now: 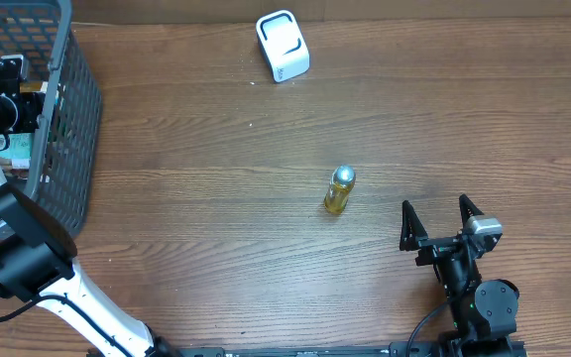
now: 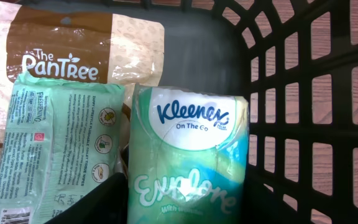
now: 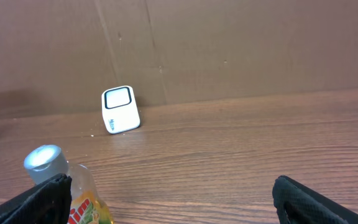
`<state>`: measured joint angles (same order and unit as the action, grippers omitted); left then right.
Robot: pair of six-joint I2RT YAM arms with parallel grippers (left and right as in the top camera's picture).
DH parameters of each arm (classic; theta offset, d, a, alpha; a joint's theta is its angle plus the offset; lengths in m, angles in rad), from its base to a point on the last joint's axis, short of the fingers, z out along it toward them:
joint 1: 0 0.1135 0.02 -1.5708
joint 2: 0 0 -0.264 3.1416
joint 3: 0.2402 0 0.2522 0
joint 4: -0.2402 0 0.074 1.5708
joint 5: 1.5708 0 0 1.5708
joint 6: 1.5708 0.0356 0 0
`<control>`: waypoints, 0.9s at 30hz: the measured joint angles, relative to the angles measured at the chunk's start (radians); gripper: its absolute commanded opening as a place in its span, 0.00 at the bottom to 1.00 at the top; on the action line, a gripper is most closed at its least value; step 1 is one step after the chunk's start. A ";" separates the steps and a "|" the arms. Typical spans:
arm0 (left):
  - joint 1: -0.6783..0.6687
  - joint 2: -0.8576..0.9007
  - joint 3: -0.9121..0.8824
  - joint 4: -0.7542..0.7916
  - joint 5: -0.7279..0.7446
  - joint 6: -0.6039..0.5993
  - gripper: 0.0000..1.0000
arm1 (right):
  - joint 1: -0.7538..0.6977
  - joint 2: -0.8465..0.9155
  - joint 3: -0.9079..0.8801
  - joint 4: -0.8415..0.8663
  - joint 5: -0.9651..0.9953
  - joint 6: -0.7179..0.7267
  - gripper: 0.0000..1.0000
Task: Scan the item barcode
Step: 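Reach the left gripper back into the basket toward the green-capped item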
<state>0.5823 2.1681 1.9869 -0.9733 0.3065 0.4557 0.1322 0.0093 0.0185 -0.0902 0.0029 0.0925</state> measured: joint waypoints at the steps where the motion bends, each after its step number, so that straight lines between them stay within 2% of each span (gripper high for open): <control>1: 0.000 0.000 0.000 -0.001 0.000 0.000 0.53 | 0.000 0.000 0.000 0.000 0.000 -0.001 1.00; 13: 0.000 0.000 0.000 -0.045 -0.005 -0.015 0.50 | 0.000 0.000 0.000 0.000 0.000 0.000 1.00; 20: 0.000 0.000 0.000 -0.050 -0.055 -0.047 0.49 | 0.000 0.000 0.000 0.000 0.001 0.000 1.00; 25: 0.000 0.000 0.000 -0.068 -0.073 -0.064 0.52 | 0.000 0.000 0.000 0.000 0.000 -0.001 1.00; 27: 0.000 0.000 0.000 -0.072 -0.079 -0.065 0.57 | 0.000 0.000 0.000 0.000 0.000 0.000 1.00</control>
<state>0.5823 2.1677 1.9873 -1.0451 0.2279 0.3908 0.1322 0.0093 0.0185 -0.0898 0.0029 0.0921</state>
